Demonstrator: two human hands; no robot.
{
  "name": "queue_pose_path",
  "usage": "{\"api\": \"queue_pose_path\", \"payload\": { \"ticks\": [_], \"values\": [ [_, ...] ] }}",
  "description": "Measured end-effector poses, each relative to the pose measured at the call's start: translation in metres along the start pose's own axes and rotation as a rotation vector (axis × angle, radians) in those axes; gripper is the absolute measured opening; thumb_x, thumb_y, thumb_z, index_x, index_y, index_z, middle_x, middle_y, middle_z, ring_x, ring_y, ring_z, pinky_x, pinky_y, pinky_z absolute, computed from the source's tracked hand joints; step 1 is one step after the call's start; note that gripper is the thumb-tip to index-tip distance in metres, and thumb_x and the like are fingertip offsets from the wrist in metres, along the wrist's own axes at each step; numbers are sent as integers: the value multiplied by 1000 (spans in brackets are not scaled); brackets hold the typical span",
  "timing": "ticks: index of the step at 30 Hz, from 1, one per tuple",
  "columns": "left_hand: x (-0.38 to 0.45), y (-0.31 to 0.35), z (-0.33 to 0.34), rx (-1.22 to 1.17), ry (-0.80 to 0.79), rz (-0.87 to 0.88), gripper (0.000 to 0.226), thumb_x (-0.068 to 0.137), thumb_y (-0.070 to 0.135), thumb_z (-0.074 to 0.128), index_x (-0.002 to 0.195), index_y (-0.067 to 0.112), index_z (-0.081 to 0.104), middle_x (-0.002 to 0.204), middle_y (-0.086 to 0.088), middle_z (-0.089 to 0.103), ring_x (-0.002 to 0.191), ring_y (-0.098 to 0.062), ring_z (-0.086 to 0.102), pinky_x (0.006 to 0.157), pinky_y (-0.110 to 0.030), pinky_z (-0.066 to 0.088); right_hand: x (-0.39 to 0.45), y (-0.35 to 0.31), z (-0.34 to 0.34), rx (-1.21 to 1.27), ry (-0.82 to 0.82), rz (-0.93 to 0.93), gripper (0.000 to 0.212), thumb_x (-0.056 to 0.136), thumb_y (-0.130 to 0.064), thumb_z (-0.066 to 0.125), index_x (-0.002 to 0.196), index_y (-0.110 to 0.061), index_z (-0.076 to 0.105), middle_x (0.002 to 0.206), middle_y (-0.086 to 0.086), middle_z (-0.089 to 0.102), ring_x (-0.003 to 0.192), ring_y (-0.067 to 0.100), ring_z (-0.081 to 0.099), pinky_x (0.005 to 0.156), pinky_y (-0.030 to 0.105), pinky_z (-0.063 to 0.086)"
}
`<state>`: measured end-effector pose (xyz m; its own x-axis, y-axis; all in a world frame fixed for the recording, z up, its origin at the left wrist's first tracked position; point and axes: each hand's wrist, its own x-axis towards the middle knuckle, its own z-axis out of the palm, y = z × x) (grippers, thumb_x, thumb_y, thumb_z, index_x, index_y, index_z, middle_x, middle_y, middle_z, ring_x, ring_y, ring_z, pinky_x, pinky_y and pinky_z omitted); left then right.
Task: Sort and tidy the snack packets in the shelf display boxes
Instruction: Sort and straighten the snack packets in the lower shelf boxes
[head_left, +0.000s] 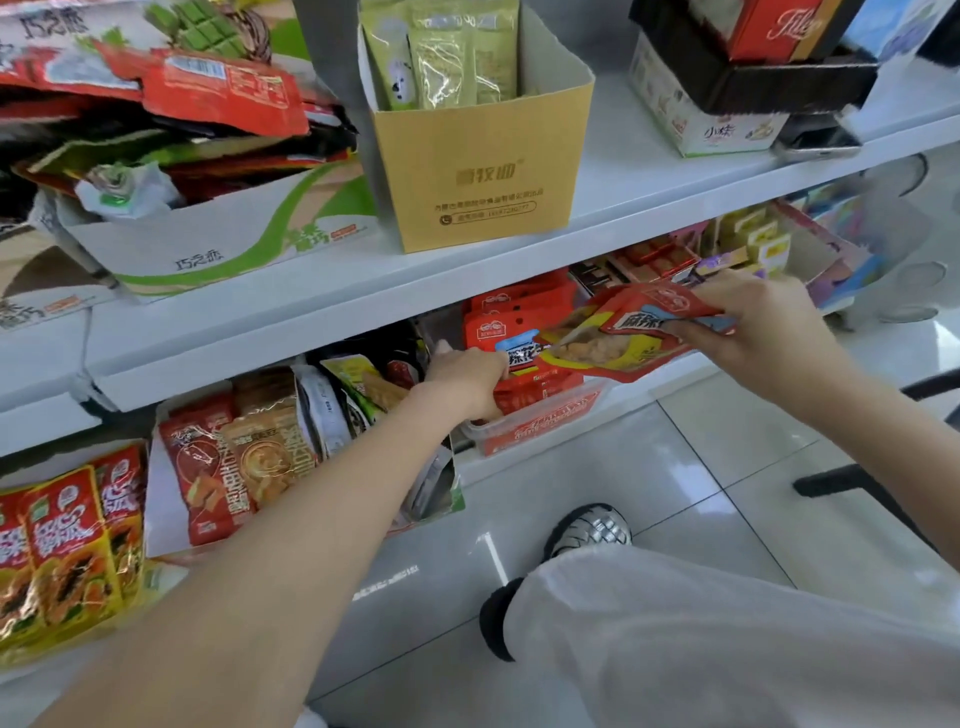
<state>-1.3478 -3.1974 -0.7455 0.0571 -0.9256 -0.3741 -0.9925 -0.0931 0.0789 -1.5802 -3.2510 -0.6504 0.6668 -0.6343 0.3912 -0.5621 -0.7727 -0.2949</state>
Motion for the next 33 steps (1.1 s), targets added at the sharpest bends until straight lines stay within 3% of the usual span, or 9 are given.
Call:
{"api": "queue_pose_path", "payload": {
  "ticks": [3, 8, 12, 15, 21, 23, 26, 29, 33],
  "values": [
    [1, 0, 4, -20, 82, -16, 27, 87, 26, 58, 112, 20, 52, 110, -3, 61, 103, -25, 56, 100, -41, 29, -1, -1, 4, 21, 15, 22, 19, 78, -4, 69, 97, -1, 71, 81, 19, 69, 69, 36, 62, 65, 45, 53],
    [6, 1, 8, 17, 72, -59, 16, 88, 25, 59, 103, 19, 61, 108, -3, 62, 102, -27, 54, 97, -40, 30, -1, -5, 6, 54, -9, 25, 21, 80, -3, 67, 101, -2, 71, 85, 17, 70, 75, 34, 63, 69, 44, 53],
    [6, -5, 3, -317, 139, -102, 11, 84, 28, 65, 94, 23, 64, 110, -3, 61, 108, -30, 49, 98, -40, 37, -1, -4, 6, 44, -20, 17, 22, 80, -5, 67, 102, -2, 70, 88, 17, 70, 77, 35, 63, 71, 45, 53],
    [-13, -6, -12, -580, 241, -42, 7, 84, 21, 66, 90, 17, 64, 99, 0, 58, 94, -19, 55, 80, -30, 43, 1, -2, 6, 38, -35, 11, 22, 81, -5, 66, 102, -2, 70, 86, 18, 70, 75, 35, 63, 69, 48, 53],
    [-72, -20, -10, -691, 606, 2, 4, 84, 19, 64, 87, 16, 65, 82, 7, 57, 71, -5, 49, 68, -20, 39, 12, -14, -10, 72, 161, 27, 21, 79, -15, 64, 84, 5, 70, 72, 20, 67, 58, 30, 60, 59, 28, 47],
    [-90, -19, -7, -783, 717, -36, 1, 84, 17, 64, 85, 17, 64, 79, 11, 55, 71, 1, 51, 64, -11, 39, 16, -16, -19, 37, 205, 23, 24, 80, -17, 62, 84, 6, 69, 72, 23, 66, 60, 30, 59, 57, 20, 39],
    [-110, -18, -6, -885, 854, -104, 2, 86, 16, 62, 84, 15, 63, 82, 15, 53, 78, 0, 54, 67, -9, 43, 15, -15, -31, -27, 239, 9, 23, 80, -17, 62, 89, 3, 71, 73, 22, 65, 60, 26, 55, 60, 9, 36],
    [-125, -26, -4, -867, 886, -105, 5, 86, 15, 62, 82, 18, 60, 83, 15, 53, 81, -2, 54, 68, -11, 45, 14, -18, -27, -3, 166, -2, 24, 78, -16, 63, 89, 4, 71, 76, 22, 68, 63, 28, 60, 61, 26, 44],
    [-138, -41, -7, -829, 927, -134, 13, 83, 10, 65, 80, 21, 59, 80, 18, 51, 77, 4, 52, 68, -2, 39, 28, -23, -3, -7, 38, 3, 18, 78, -8, 69, 91, 4, 71, 77, 23, 68, 66, 36, 63, 61, 35, 48]
  ]
}}
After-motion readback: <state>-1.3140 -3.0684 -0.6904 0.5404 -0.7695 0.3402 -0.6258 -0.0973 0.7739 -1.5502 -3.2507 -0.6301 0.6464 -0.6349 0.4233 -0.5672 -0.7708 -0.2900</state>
